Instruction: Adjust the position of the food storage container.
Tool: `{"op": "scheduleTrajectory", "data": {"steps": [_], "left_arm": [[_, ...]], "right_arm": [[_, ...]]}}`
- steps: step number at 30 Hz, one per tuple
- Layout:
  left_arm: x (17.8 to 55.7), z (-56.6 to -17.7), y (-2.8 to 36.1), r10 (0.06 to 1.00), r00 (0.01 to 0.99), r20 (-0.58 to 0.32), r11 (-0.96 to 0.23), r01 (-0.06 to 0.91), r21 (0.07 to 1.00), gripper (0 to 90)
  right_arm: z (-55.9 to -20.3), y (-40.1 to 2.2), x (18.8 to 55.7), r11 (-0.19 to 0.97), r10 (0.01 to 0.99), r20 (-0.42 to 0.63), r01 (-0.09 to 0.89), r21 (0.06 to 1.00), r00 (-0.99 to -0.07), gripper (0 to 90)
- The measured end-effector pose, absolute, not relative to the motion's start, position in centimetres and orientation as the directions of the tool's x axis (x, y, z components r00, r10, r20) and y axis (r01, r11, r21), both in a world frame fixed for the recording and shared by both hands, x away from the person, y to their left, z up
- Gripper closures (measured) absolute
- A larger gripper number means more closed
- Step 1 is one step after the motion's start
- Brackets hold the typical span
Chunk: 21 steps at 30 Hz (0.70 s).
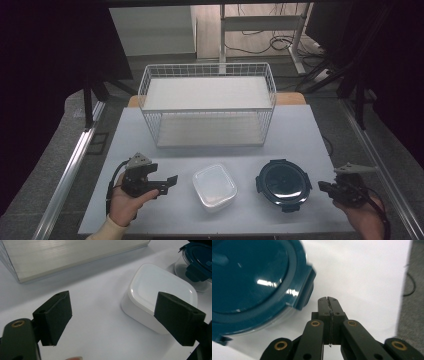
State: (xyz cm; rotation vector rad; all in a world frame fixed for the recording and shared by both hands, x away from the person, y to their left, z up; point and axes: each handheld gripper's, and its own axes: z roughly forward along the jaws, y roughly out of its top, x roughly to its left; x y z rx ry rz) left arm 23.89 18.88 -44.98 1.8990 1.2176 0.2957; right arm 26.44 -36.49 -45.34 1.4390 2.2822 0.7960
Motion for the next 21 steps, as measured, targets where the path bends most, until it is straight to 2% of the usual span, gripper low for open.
{"op": "scheduleTrajectory", "data": {"steps": [5, 10, 17, 18, 19, 21], "left_arm": [[23.9, -44.8, 18.0, 0.840, 0.492, -0.229, -0.171, 0.640, 0.749, 14.5], [24.1, -44.6, 17.5, 0.845, 0.485, -0.227, -0.167, 0.642, 0.748, 14.5], [23.4, -44.2, 17.3, 0.848, 0.474, -0.240, -0.146, 0.642, 0.752, 14.4], [23.0, -44.2, 17.0, 0.843, 0.480, -0.243, -0.149, 0.643, 0.751, 14.2], [23.0, -44.2, 17.0, 0.843, 0.480, -0.243, -0.149, 0.643, 0.751, 13.9], [22.4, -44.1, 16.7, 0.835, 0.490, -0.250, -0.151, 0.642, 0.752, 13.5]], "right_arm": [[-42.6, -34.5, 26.7, 0.363, 0.859, 0.019, 0.636, 0.681, -0.511, 89.7], [-42.5, -31.7, 28.3, 0.414, 0.795, 0.046, 0.596, 0.688, -0.605, 89.7], [-42.9, -30.4, 28.7, 0.401, 0.778, 0.087, 0.598, 0.694, -0.623, 87.9], [-42.8, -30.5, 28.2, 0.382, 0.785, 0.094, 0.597, 0.705, -0.613, 73.5], [-42.8, -30.5, 28.2, 0.382, 0.785, 0.094, 0.597, 0.705, -0.613, 73.5], [-42.6, -30.6, 27.5, 0.348, 0.799, 0.103, 0.595, 0.725, -0.592, 57.4]]}}
